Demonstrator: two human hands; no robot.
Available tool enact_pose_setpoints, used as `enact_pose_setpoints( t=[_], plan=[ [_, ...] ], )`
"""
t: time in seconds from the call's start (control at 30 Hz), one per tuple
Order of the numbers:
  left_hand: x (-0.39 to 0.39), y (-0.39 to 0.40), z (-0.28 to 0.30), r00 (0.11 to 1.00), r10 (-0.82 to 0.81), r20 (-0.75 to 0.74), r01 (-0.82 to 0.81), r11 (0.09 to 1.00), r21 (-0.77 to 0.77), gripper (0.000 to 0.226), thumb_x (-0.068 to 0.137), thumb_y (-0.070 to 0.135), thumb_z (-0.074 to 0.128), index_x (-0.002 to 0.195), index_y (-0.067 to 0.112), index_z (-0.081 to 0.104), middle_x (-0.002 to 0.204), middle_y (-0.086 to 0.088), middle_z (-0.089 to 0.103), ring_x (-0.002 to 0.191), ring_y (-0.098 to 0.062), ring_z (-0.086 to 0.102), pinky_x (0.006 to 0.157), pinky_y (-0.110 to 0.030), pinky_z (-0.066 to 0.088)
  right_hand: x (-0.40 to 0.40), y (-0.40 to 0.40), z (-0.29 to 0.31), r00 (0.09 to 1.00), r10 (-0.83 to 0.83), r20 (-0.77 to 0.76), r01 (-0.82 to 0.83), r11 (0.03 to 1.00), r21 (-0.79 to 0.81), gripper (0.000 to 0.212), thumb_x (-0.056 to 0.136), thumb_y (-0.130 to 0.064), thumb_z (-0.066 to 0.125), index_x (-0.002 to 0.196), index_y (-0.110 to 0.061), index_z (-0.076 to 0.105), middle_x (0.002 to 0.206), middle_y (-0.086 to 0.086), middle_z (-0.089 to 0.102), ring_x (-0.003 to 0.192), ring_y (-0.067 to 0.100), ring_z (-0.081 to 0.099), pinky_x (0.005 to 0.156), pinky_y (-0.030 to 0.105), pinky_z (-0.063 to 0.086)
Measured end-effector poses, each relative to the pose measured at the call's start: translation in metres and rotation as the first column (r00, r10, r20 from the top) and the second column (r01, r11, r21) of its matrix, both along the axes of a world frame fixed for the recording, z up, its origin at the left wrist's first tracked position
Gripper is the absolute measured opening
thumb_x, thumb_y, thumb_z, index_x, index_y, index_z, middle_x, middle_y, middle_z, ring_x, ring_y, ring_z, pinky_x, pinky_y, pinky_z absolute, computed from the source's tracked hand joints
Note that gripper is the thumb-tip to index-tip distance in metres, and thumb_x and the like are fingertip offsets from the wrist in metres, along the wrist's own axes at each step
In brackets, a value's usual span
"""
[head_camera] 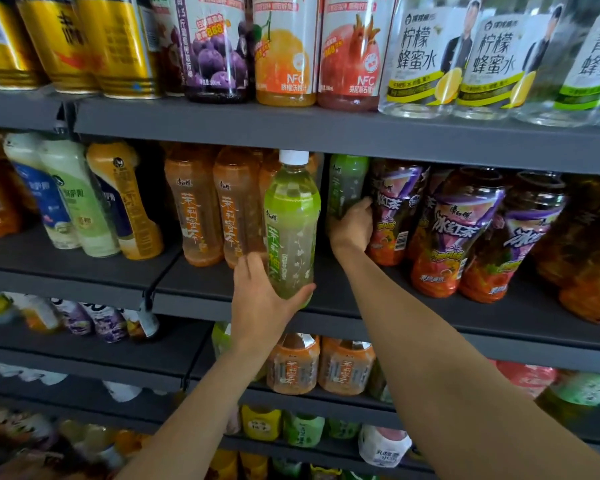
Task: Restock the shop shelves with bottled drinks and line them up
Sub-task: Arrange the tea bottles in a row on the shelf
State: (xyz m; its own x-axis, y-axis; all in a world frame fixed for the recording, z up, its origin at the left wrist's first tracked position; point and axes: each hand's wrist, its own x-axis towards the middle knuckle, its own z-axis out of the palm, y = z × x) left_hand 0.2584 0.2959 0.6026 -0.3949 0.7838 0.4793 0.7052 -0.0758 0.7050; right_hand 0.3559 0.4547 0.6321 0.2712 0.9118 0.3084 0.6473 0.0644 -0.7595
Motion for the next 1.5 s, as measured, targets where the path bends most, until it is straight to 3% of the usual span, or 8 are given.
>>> enact_pose_setpoints(
  t=[0.2, 0.47, 0.6, 0.8, 0.97, 1.17, 1.3, 1.5],
  plan=[
    [-0.002, 0.000, 0.000, 0.998, -0.054, 0.036, 0.055, 0.998, -0.011, 0.066, 0.065, 0.040, 0.079, 0.108, 0.010, 0.040, 0.105, 0.005, 0.033, 0.112, -0.020, 0.040, 0.089, -0.033, 0.041, 0.015, -0.029, -0.002, 0.984, 0.177, -0.033, -0.175, 0.983, 0.047, 0.052, 0.082, -0.017, 0.069, 0.119, 0.003, 0.038, 0.121, 0.022, 0.056, 0.110, 0.036, 0.056, 0.086, 0.036, 0.045],
    [-0.004, -0.002, 0.003, 0.997, -0.071, 0.004, 0.071, 0.997, -0.036, 0.065, 0.067, 0.041, 0.078, 0.109, 0.010, 0.039, 0.109, 0.000, 0.037, 0.112, -0.020, 0.040, 0.090, -0.033, 0.042, 0.030, -0.022, 0.004, 0.901, 0.319, -0.295, -0.361, 0.927, -0.099, 0.054, 0.080, -0.012, 0.071, 0.126, -0.010, 0.042, 0.123, 0.010, 0.059, 0.115, 0.024, 0.055, 0.096, 0.032, 0.045],
    [-0.001, -0.004, 0.006, 0.999, -0.037, -0.024, 0.035, 0.998, -0.045, 0.066, 0.068, 0.042, 0.077, 0.110, 0.008, 0.039, 0.113, -0.006, 0.041, 0.112, -0.022, 0.042, 0.090, -0.034, 0.043, 0.027, -0.029, 0.000, 0.943, 0.266, -0.199, -0.288, 0.953, -0.091, 0.059, 0.082, -0.016, 0.069, 0.132, -0.008, 0.039, 0.126, 0.014, 0.057, 0.117, 0.030, 0.053, 0.099, 0.038, 0.043],
    [0.020, -0.002, 0.011, 0.990, 0.031, -0.135, -0.041, 0.996, -0.074, 0.068, 0.071, 0.049, 0.072, 0.114, 0.006, 0.041, 0.116, -0.009, 0.045, 0.114, -0.024, 0.043, 0.080, -0.034, 0.046, 0.044, -0.074, 0.004, 0.950, 0.270, -0.155, -0.264, 0.963, 0.056, 0.037, 0.093, -0.007, 0.052, 0.128, 0.001, 0.044, 0.122, 0.016, 0.057, 0.116, 0.029, 0.053, 0.086, 0.018, 0.039],
    [0.047, 0.015, 0.013, 0.996, 0.031, -0.088, -0.038, 0.996, -0.084, 0.065, 0.072, 0.046, 0.072, 0.113, 0.006, 0.040, 0.118, -0.010, 0.044, 0.117, -0.025, 0.040, 0.078, -0.035, 0.047, 0.070, -0.103, 0.015, 0.612, 0.499, -0.613, -0.612, 0.790, 0.032, 0.053, 0.087, -0.046, 0.050, 0.125, -0.009, 0.049, 0.123, 0.003, 0.058, 0.111, 0.019, 0.058, 0.092, 0.033, 0.051],
    [0.037, 0.014, 0.002, 0.995, -0.079, -0.056, 0.079, 0.997, -0.003, 0.062, 0.071, 0.027, 0.077, 0.117, 0.005, 0.043, 0.121, -0.012, 0.044, 0.120, -0.025, 0.040, 0.087, -0.033, 0.045, 0.046, -0.095, 0.003, 0.907, 0.422, 0.016, -0.422, 0.907, 0.003, 0.066, 0.070, -0.037, 0.078, 0.123, -0.010, 0.050, 0.116, 0.005, 0.058, 0.106, 0.020, 0.056, 0.090, 0.034, 0.049],
    [0.004, 0.002, -0.007, 0.999, 0.023, -0.042, -0.019, 0.996, 0.083, 0.052, 0.080, 0.020, 0.070, 0.122, 0.004, 0.044, 0.127, -0.015, 0.043, 0.121, -0.028, 0.042, 0.094, -0.037, 0.044, 0.043, -0.089, 0.008, 0.908, 0.418, -0.031, -0.418, 0.908, 0.003, 0.062, 0.076, -0.030, 0.075, 0.127, -0.006, 0.050, 0.119, 0.005, 0.061, 0.107, 0.019, 0.059, 0.087, 0.024, 0.046],
    [-0.006, 0.019, -0.005, 0.999, 0.038, -0.007, -0.038, 0.995, -0.089, 0.059, 0.089, 0.025, 0.059, 0.137, 0.004, 0.033, 0.136, -0.015, 0.040, 0.127, -0.028, 0.038, 0.103, -0.036, 0.035, 0.031, -0.089, -0.007, 0.905, 0.400, -0.147, -0.405, 0.914, -0.008, 0.059, 0.081, -0.022, 0.071, 0.131, -0.010, 0.043, 0.121, 0.002, 0.058, 0.113, 0.016, 0.053, 0.097, 0.033, 0.045]
  ],
)
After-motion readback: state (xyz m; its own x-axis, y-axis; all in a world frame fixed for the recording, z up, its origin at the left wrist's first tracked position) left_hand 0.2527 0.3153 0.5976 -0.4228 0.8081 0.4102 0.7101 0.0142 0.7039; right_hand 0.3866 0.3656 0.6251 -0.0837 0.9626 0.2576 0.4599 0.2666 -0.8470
